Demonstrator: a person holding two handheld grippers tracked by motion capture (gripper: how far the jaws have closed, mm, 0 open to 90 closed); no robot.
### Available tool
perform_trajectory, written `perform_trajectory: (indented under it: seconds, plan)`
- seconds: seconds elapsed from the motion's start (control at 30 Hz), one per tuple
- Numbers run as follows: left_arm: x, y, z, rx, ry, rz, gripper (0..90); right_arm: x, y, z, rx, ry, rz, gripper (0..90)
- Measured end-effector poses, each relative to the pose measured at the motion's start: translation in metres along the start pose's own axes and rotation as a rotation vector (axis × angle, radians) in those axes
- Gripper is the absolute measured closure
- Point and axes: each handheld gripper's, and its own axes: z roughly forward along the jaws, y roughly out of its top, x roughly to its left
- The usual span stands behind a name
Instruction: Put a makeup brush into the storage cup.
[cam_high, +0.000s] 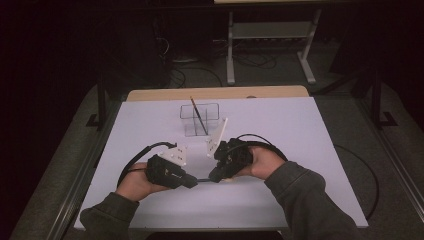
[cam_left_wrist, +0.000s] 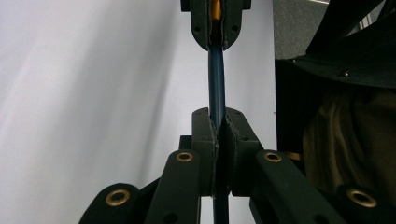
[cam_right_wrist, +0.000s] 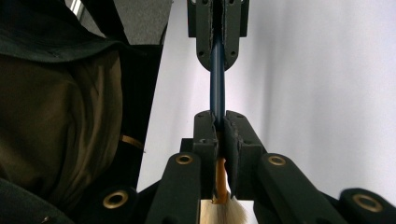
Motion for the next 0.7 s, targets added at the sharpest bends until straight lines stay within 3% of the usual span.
perform_trajectory:
  seconds: [0.07,0.23,0.37,0.7]
  plan:
    - [0.0,-0.002,0.0,0.005,0.013,-0.003,83.8,-0.001,-0.002,0.001,-0.013,0.007,0.014,73.2]
    - [0.001,-0.008,-0.001,-0.004,0.02,-0.004,83.8,-0.006,-0.014,0.004,-0.014,-0.006,0.051,65.5]
    - [0.001,-0.011,-0.001,-0.014,0.019,-0.008,83.8,-0.008,-0.022,0.004,-0.028,0.003,0.063,68.9]
    - [0.0,-0.01,0.001,-0.011,-0.003,-0.005,83.7,-0.008,-0.022,0.005,-0.025,0.041,0.041,80.9]
